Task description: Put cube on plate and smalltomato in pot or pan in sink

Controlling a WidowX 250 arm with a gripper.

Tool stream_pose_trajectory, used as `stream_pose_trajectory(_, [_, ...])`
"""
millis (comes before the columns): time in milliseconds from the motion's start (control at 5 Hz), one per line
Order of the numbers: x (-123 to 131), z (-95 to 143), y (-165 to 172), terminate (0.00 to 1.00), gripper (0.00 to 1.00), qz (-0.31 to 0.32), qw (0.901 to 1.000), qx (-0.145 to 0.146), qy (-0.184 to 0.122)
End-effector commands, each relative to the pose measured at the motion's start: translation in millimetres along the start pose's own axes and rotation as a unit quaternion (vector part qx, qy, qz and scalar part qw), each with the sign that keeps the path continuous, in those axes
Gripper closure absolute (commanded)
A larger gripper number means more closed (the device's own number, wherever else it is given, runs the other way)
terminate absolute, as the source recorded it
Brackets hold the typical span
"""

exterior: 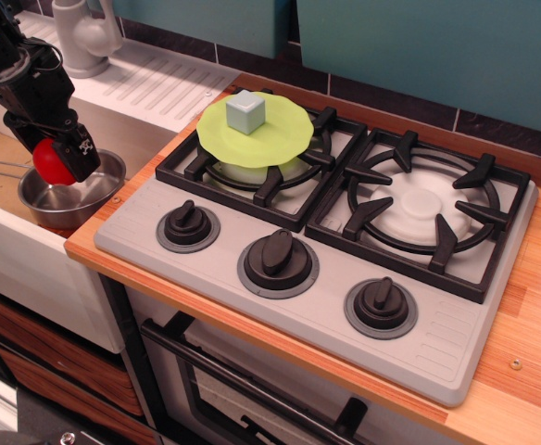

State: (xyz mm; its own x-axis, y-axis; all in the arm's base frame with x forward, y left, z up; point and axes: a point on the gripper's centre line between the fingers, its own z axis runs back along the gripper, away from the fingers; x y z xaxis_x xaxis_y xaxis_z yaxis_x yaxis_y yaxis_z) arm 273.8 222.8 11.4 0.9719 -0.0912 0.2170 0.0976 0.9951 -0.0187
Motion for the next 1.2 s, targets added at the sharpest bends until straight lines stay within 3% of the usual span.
stream_pose_trajectory(0, [7, 27, -8, 0.0, 0.0, -0.001, 0.9995, 0.032, -0.004])
stream_pose_trajectory(600, [7, 46, -24, 0.0, 0.0, 0.009, 0.9991, 0.041, 0.006])
stream_pose_trajectory(1000, [11, 85, -37, 0.0, 0.0, 0.022, 0.9964, 0.068, 0.045])
